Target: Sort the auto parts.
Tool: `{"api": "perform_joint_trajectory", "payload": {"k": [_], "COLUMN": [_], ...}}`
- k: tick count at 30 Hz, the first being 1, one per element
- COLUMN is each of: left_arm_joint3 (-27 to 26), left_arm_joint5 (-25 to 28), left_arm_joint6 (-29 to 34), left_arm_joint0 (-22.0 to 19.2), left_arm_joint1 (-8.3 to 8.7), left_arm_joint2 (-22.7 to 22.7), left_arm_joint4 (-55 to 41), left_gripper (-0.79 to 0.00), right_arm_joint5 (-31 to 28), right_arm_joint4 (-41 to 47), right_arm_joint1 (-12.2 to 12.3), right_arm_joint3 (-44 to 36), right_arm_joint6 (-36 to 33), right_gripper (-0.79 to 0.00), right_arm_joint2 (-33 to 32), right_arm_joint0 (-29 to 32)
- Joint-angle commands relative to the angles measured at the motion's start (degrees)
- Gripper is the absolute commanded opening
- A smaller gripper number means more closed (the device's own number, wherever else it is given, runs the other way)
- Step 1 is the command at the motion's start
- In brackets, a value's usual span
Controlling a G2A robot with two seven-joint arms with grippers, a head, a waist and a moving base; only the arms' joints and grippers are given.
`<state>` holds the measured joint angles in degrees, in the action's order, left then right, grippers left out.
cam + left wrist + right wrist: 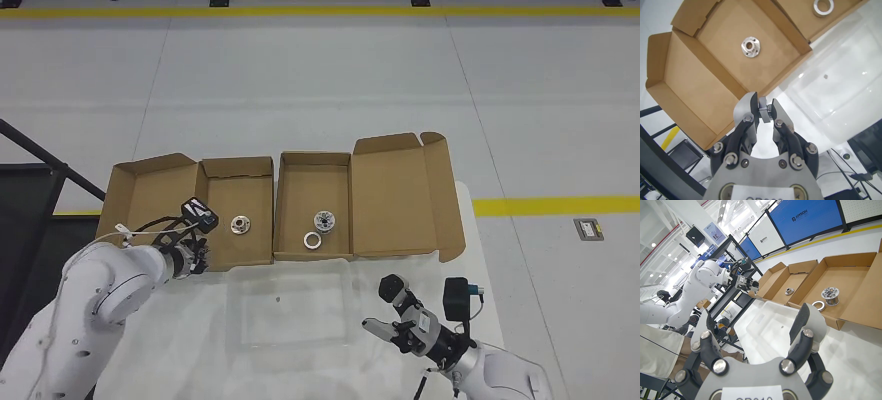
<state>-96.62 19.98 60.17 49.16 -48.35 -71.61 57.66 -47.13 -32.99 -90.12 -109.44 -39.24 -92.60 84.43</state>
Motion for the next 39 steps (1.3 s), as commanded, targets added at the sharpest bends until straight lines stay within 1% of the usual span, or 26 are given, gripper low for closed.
{"api": "perform_joint_trajectory", "payload": {"k": [1,3,6,10,14,17,22,23,24,25,26,27,33,36,39], "left_arm_joint3": [4.3,8.5,14.8,23.2,31.5,37.3,44.7,45.8,46.9,47.7,48.4,48.9,49.8,48.6,45.8], "left_arm_joint5": [-1.0,-2.3,-3.7,-3.6,-2.7,-3.0,-3.6,-3.5,-3.3,-3.1,-2.9,-2.7,-2.1,-1.7,-1.0], "left_arm_joint6": [-4.8,-9.2,-15.7,-21.4,-22.3,-22.7,-23.0,-23.1,-23.2,-23.4,-23.5,-23.6,-24.5,-24.7,-24.9], "left_arm_joint0": [-1.9,-4.2,-8.0,-13.1,-18.4,-21.7,-25.2,-25.7,-26.2,-26.6,-26.9,-27.2,-27.8,-27.5,-26.7], "left_arm_joint1": [-0.49,-1.25,-2.73,-5.05,-7.72,-9.63,-12.11,-12.48,-12.80,-13.07,-13.31,-13.50,-13.93,-13.55,-12.58], "left_arm_joint2": [1.5,3.9,7.6,13.0,18.9,22.4,25.5,25.8,26.0,26.2,26.2,26.3,25.4,23.6,20.6], "left_arm_joint4": [2.0,3.9,4.0,2.7,2.6,3.1,2.8,2.5,2.4,2.5,2.3,2.4,2.5,1.8,0.5], "left_gripper": [-0.785,-0.785,-0.785,-0.785,-0.785,-0.785,-0.785,-0.723,-0.523,-0.385,-0.179,-0.006,0.000,0.000,0.000], "right_arm_joint5": [0.0,0.0,0.0,0.0,0.0,0.0,0.0,0.0,0.0,0.0,0.0,0.0,0.0,0.0,0.0], "right_arm_joint4": [0.0,0.0,0.0,0.0,0.0,0.0,0.0,0.0,0.0,0.0,0.0,0.0,0.0,0.0,0.0], "right_arm_joint1": [0.0,0.0,0.0,0.0,0.0,0.0,0.0,0.0,0.0,0.0,0.0,0.0,0.0,0.0,0.0], "right_arm_joint3": [0.0,0.0,0.0,0.0,0.0,0.0,0.0,0.0,0.0,0.0,0.0,0.0,0.0,0.0,0.0], "right_arm_joint6": [0.0,0.0,0.0,0.0,0.0,0.0,0.0,0.0,0.0,0.0,0.0,0.0,0.0,0.0,0.0], "right_gripper": [0.000,0.000,0.000,0.000,0.000,0.000,0.000,0.000,0.000,0.000,0.000,0.000,0.000,0.000,0.000], "right_arm_joint2": [0.0,0.0,0.0,0.0,0.0,0.0,0.0,0.0,0.0,0.0,0.0,0.0,0.0,0.0,0.0], "right_arm_joint0": [0.0,0.0,0.0,0.0,0.0,0.0,0.0,0.0,0.0,0.0,0.0,0.0,0.0,0.0,0.0]}}
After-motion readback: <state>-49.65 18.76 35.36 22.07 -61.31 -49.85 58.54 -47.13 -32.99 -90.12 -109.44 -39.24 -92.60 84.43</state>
